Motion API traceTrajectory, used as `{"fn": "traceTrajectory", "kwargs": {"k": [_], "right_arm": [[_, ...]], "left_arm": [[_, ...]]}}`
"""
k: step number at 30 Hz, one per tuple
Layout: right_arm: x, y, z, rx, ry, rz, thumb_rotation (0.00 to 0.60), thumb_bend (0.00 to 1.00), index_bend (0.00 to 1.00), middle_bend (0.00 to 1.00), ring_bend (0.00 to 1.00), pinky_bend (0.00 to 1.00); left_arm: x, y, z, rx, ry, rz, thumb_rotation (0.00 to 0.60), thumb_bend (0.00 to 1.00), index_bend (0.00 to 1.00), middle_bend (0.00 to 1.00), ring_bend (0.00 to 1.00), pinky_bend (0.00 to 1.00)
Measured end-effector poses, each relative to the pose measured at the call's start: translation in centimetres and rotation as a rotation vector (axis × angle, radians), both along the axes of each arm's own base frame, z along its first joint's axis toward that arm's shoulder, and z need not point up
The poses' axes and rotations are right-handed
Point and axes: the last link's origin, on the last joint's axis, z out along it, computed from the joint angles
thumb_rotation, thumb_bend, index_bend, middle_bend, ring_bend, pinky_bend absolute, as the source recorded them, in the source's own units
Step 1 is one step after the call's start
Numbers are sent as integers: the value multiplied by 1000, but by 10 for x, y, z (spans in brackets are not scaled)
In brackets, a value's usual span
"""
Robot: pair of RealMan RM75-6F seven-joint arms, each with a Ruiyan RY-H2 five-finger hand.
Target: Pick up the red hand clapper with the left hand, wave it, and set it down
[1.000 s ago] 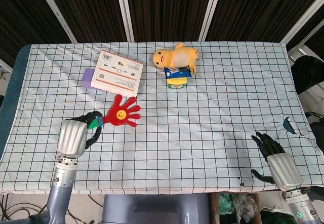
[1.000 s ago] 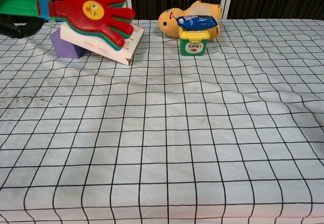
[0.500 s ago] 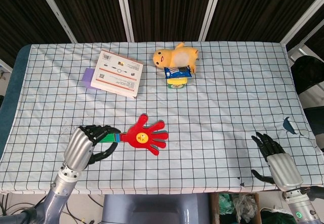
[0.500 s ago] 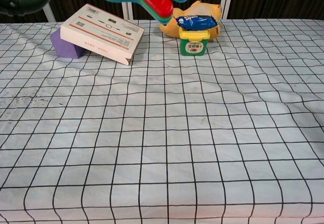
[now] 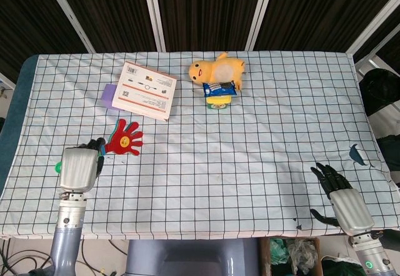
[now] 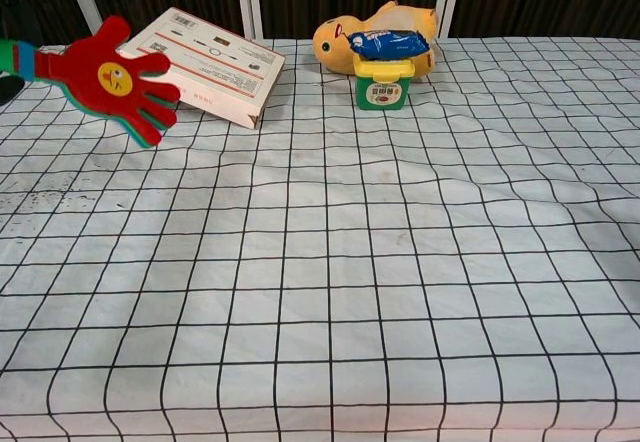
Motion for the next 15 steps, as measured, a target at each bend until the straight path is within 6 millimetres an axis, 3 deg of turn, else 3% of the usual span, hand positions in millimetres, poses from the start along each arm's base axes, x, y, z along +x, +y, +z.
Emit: {"fn": "traceTrajectory", "kwargs": {"k": [6, 15], "right_arm": [[0, 0, 0, 0, -1, -7, 600, 161, 0, 0, 0, 146], [-1, 0, -1, 1, 4, -10, 600, 162, 0, 0, 0, 145]], "left_arm": [[6, -4, -2, -31, -51, 18, 600, 507, 767, 808, 708, 860], [43, -17, 5, -95, -510, -306, 600, 506, 760, 804, 708, 860]]}}
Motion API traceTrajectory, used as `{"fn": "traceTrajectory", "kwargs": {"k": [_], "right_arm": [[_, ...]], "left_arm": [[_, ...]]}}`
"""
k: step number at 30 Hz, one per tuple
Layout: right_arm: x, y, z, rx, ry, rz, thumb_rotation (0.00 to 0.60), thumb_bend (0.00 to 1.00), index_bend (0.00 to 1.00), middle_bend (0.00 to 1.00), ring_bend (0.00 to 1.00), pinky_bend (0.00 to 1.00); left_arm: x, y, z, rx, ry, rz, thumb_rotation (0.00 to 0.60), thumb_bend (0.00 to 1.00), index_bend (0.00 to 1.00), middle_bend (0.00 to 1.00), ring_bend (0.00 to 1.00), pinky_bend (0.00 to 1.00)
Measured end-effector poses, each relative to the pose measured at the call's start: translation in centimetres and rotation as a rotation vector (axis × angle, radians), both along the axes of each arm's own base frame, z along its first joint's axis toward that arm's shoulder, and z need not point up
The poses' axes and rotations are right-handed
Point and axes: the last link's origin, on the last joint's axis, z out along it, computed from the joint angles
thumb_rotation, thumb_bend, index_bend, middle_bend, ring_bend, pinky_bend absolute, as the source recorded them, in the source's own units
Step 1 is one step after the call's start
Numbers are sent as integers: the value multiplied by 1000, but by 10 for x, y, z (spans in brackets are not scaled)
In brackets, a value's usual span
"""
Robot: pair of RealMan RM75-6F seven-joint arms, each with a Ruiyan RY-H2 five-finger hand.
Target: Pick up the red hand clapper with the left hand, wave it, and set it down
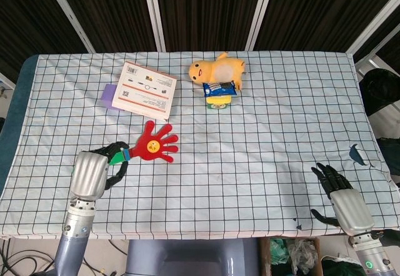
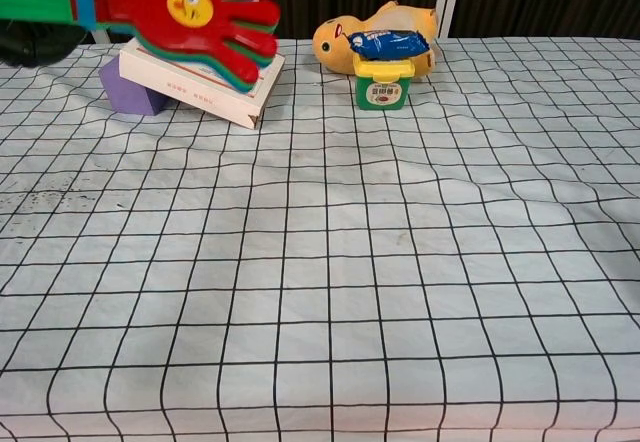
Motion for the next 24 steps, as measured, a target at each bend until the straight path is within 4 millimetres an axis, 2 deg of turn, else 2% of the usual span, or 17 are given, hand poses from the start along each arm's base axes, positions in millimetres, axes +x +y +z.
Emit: {"fn": "traceTrajectory", "kwargs": {"k": [5, 7, 10, 15, 24], "right_arm": [[0, 0, 0, 2, -3, -3, 600, 161, 0, 0, 0, 145], [0, 1, 0, 3, -3, -4, 600, 161, 0, 0, 0, 145], [0, 1, 0, 3, -5, -5, 600, 162, 0, 0, 0, 146], [0, 0, 0, 4, -12, -16, 600, 161, 0, 0, 0, 145], [0, 0, -1, 9, -15, -25, 600, 162, 0, 0, 0, 145]], "left_arm": [[17, -15, 5, -60, -245, -271, 600, 505, 759, 804, 708, 860], [19, -21, 6, -75, -278, -354, 600, 505, 759, 804, 708, 860], [17, -22, 6, -73, -271, -381, 600, 505, 759, 804, 708, 860], [3, -13, 4, -14, -132, -256, 600, 505, 760, 806, 709, 860], [-24, -1, 5, 81, 328, 162, 600, 505, 764, 812, 715, 865]]}}
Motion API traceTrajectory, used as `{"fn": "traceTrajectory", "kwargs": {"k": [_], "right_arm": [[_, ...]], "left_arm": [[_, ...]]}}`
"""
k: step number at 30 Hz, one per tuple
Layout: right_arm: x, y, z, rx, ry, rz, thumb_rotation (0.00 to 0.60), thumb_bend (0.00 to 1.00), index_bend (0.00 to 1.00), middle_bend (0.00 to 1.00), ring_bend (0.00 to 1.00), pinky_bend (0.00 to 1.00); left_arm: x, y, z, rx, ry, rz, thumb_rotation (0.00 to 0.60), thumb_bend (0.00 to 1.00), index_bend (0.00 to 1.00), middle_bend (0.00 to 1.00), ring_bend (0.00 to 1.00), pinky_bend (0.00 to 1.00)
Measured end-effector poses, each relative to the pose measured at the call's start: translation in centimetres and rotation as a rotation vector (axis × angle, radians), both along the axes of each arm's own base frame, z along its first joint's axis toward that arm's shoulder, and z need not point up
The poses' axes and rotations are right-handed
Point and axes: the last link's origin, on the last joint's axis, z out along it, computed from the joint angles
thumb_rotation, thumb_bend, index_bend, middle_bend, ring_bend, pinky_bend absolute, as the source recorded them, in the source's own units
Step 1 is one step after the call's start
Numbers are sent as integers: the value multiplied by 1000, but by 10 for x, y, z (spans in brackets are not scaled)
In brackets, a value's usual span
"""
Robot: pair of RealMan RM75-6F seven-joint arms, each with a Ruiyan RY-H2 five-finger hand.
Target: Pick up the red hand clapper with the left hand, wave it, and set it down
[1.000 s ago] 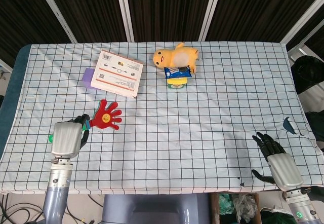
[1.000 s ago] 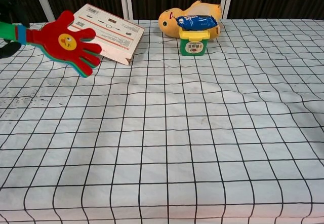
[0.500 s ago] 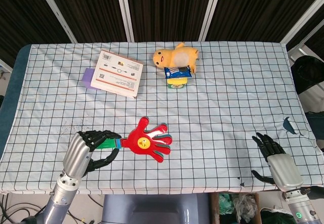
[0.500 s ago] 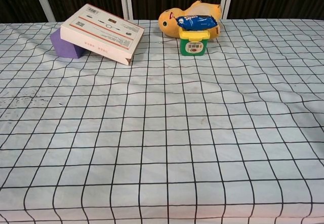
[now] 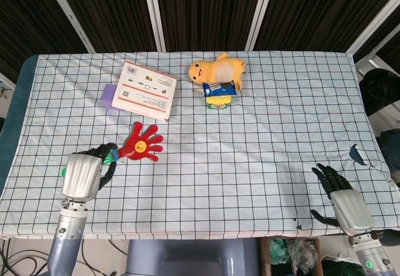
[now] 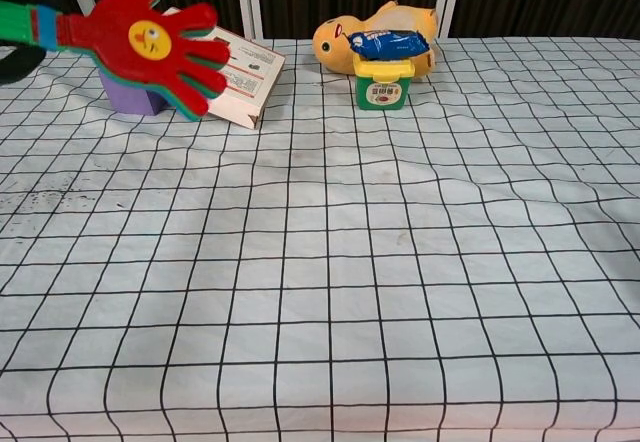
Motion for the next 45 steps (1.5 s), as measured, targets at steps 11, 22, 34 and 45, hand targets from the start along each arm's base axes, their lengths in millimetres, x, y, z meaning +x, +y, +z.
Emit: {"fn": "traceTrajectory", "kwargs": {"k": [11, 22, 34, 45], "right_arm": [[0, 0, 1, -1, -3, -5, 600, 161, 0, 0, 0, 146], [-1, 0, 1, 0, -1, -11, 600, 161, 0, 0, 0, 145], [-1, -1, 1, 0, -4, -21, 600, 161, 0, 0, 0, 146], [-2, -1, 1, 0, -3, -26, 600, 162, 0, 0, 0, 145]], "left_arm": [[-2, 1, -8, -46, 201, 191, 600, 505, 761, 811, 715, 865], [20, 7, -21, -218, -398, -84, 600, 504, 756, 795, 702, 849], [-4, 33, -50, -389, -277, -86, 600, 502, 756, 791, 699, 844], [-24, 50, -72, -451, -121, -52, 600, 400, 605, 586, 515, 661]]}}
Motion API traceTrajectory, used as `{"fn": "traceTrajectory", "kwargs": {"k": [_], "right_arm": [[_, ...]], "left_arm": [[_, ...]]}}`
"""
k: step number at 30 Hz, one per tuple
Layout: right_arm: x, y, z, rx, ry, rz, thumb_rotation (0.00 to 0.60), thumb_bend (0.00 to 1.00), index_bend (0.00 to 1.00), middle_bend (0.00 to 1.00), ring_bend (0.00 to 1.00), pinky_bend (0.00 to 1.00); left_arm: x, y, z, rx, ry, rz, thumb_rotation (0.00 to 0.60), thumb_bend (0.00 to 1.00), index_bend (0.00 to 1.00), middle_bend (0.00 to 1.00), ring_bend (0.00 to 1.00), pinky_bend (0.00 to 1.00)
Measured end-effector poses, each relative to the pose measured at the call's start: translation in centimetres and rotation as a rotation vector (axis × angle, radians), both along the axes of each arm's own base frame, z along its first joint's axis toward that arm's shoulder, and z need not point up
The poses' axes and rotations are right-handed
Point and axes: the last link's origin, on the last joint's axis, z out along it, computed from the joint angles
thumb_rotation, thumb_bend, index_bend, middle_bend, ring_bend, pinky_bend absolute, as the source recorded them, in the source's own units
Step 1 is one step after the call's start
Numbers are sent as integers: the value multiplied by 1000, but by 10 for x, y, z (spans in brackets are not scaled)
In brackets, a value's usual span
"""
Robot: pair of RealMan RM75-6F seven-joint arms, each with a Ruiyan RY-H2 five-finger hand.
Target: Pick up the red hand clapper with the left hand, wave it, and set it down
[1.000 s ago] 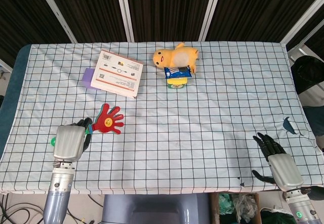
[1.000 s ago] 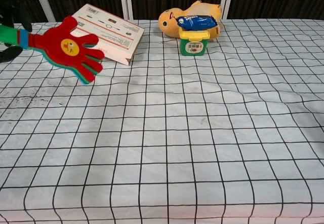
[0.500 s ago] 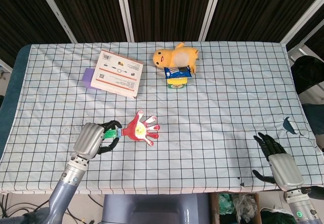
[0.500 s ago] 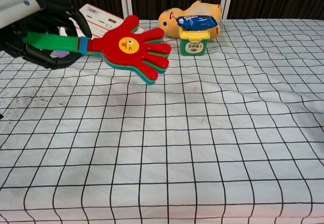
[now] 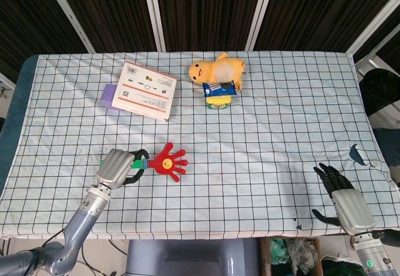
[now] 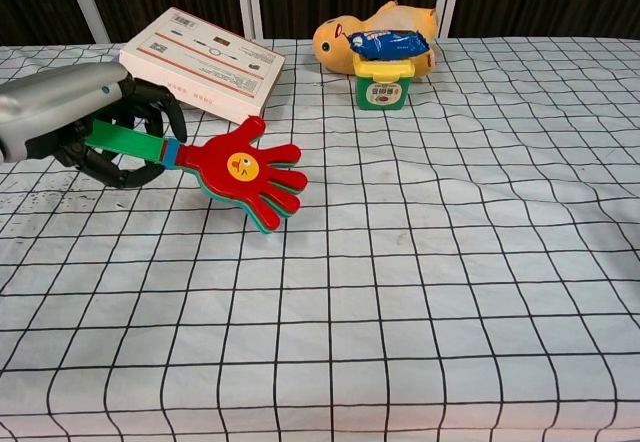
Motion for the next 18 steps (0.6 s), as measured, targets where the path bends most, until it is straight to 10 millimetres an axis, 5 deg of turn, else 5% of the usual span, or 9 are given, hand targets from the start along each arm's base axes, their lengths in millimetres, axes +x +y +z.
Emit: {"fn": "traceTrajectory", "kwargs": {"k": [4, 6, 10, 18], "right_arm": [[0, 0, 1, -4, 2, -3, 600, 161, 0, 0, 0, 145], [0, -1, 1, -6, 1, -6, 600, 161, 0, 0, 0, 145], [0, 0, 1, -5, 4, -8, 600, 162, 0, 0, 0, 145], [-1, -1, 2, -10, 6, -13, 600, 161, 0, 0, 0, 146]], "left_arm": [[-7, 2, -2, 8, 62, 15, 600, 148, 269, 130, 92, 225], [-11, 2, -1, 21, 100, 29, 600, 82, 122, 23, 13, 119], [-20, 4, 3, 56, 186, 93, 600, 18, 3, 0, 0, 25], [-26, 0, 32, 192, 189, 145, 600, 0, 0, 0, 0, 0]]}}
